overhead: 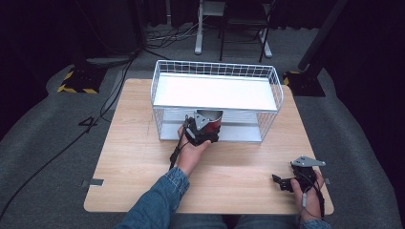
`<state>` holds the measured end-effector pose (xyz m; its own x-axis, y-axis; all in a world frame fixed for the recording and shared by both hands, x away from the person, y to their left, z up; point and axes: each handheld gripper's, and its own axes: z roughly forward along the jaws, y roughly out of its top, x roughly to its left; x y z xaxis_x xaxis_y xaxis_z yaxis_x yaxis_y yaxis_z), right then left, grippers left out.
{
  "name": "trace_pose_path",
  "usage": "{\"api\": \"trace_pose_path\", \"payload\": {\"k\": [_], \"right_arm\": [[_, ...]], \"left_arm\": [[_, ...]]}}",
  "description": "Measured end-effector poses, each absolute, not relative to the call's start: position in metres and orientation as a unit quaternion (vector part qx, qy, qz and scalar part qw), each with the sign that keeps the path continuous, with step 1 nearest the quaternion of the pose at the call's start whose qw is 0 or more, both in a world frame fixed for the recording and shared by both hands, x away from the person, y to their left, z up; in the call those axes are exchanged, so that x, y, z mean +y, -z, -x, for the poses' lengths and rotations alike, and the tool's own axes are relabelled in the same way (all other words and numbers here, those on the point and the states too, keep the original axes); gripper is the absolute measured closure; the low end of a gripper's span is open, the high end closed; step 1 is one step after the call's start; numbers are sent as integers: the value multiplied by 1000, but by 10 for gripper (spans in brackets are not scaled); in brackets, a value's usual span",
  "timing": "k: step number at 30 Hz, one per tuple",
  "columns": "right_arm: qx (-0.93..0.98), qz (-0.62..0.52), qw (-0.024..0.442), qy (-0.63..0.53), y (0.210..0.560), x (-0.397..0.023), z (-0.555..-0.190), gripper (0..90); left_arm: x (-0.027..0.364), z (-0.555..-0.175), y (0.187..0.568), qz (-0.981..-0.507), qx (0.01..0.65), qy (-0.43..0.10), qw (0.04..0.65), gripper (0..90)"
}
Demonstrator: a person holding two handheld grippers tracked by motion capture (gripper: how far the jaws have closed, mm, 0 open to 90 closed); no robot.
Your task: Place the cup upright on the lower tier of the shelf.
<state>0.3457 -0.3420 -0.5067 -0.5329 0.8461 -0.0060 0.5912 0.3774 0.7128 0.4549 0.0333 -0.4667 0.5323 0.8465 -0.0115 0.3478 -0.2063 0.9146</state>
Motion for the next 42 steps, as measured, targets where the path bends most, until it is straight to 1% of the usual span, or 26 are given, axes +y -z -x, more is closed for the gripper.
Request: {"api": "trace_pose_path", "payload": {"k": [5, 9, 11, 12, 14, 16, 17, 19, 21, 25, 31, 42], "right_arm": [[808, -445, 189, -337, 507, -342, -346, 4], [808, -445, 189, -337, 507, -342, -346, 4], [808, -445, 189, -337, 507, -342, -346, 4], [808, -445, 189, -337, 507, -342, -346, 4], [808, -445, 190, -337, 507, -342, -346, 4], [808, -445, 190, -337, 507, -342, -346, 4], [808, -445, 190, -337, 507, -342, -346, 4], [808, -445, 189, -337, 507, -342, -346, 4], [808, -445, 189, -337, 507, -342, -346, 4], [808, -445, 190, -337, 507, -342, -346, 4], [808, -445, 190, -337, 507, -342, -346, 4], [808, -445, 190, -337, 507, -342, -346, 4]], "left_arm": [[27, -461, 468, -725, 416, -269, 479, 160], [24, -470, 469, -728, 409, -272, 478, 160], [23, -472, 470, -721, 427, -266, 477, 160], [29, -480, 469, -749, 381, -281, 464, 160], [30, -482, 469, -749, 384, -289, 456, 160], [24, -481, 474, -728, 427, -259, 469, 160], [22, -483, 475, -721, 446, -262, 461, 160], [21, -487, 477, -717, 454, -264, 459, 160], [22, -490, 479, -722, 453, -254, 457, 160], [23, -493, 484, -724, 458, -249, 450, 159], [21, -493, 485, -723, 464, -253, 444, 159], [20, -495, 486, -718, 463, -258, 451, 147]]}}
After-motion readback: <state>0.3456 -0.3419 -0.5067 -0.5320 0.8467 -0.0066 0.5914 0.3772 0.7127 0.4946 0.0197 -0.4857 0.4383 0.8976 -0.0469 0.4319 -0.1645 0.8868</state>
